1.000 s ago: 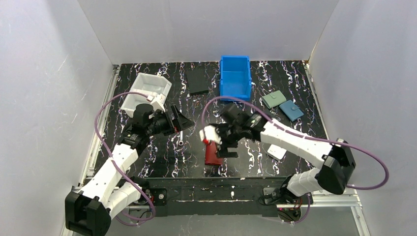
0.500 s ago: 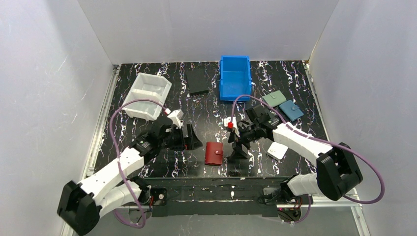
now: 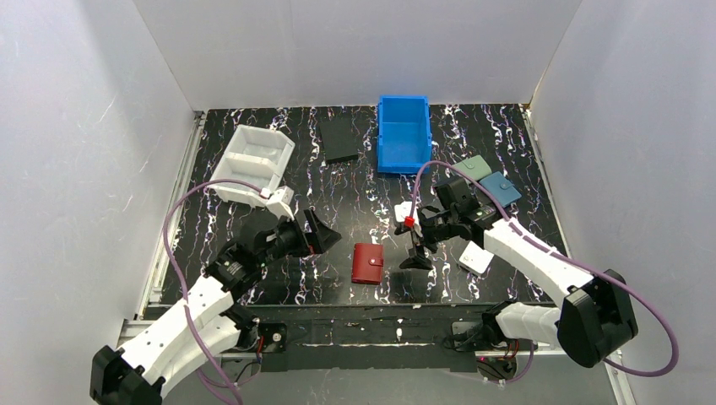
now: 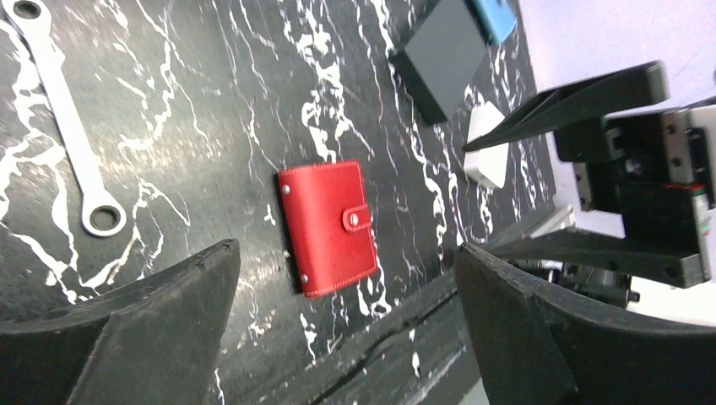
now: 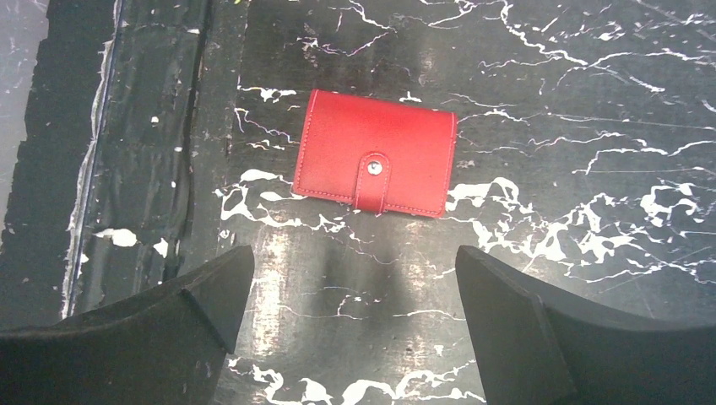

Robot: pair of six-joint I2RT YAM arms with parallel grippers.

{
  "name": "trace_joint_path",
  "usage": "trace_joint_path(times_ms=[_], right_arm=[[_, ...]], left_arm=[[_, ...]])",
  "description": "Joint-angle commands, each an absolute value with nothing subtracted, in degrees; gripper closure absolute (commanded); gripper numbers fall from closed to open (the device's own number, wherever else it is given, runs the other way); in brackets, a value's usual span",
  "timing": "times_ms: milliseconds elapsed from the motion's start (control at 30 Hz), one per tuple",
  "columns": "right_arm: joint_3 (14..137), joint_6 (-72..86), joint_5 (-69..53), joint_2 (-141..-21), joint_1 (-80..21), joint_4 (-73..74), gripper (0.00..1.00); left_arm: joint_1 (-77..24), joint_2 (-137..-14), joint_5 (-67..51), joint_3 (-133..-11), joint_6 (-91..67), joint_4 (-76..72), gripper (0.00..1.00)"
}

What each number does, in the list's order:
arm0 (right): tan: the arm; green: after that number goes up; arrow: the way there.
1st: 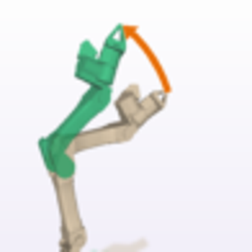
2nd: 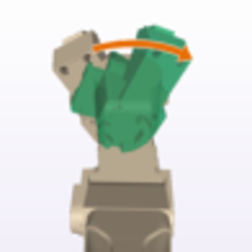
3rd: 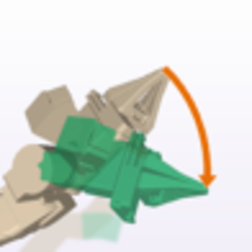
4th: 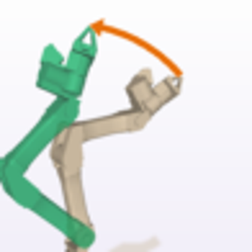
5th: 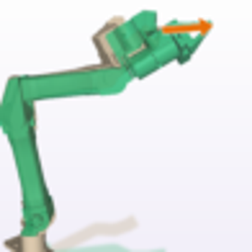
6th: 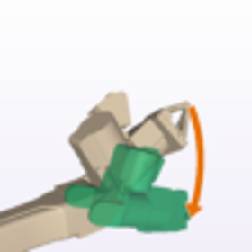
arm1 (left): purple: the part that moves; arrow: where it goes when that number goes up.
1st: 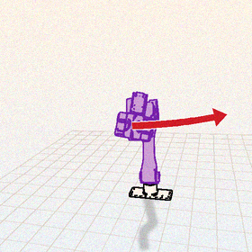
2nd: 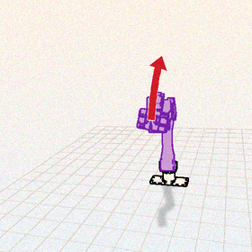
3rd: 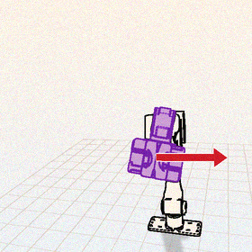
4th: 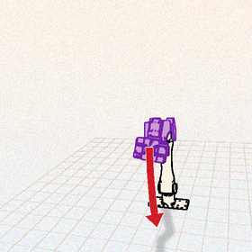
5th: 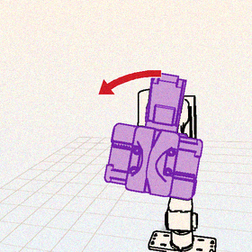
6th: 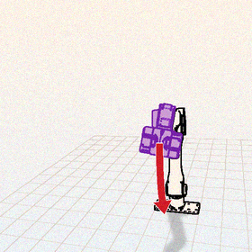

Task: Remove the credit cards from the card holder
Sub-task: Open the card holder at the center of the board.

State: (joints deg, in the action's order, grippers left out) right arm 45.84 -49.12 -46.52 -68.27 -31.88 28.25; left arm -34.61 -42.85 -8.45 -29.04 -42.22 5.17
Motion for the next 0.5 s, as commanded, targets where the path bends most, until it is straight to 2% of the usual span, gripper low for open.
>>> trace_joint_path(times_ms=[0, 467], right_arm=[[44.7, -49.7, -47.7, -67.2, -31.5, 27.1, 0.02], [46.1, -51.3, -50.5, -71.9, -31.6, 29.9, 0.02]], left_arm=[[-34.5, -46.2, -13.3, -33.8, -43.6, 10.7, 0.02], [-35.1, -44.5, -16.5, -27.3, -43.8, 6.1, 0.02]])
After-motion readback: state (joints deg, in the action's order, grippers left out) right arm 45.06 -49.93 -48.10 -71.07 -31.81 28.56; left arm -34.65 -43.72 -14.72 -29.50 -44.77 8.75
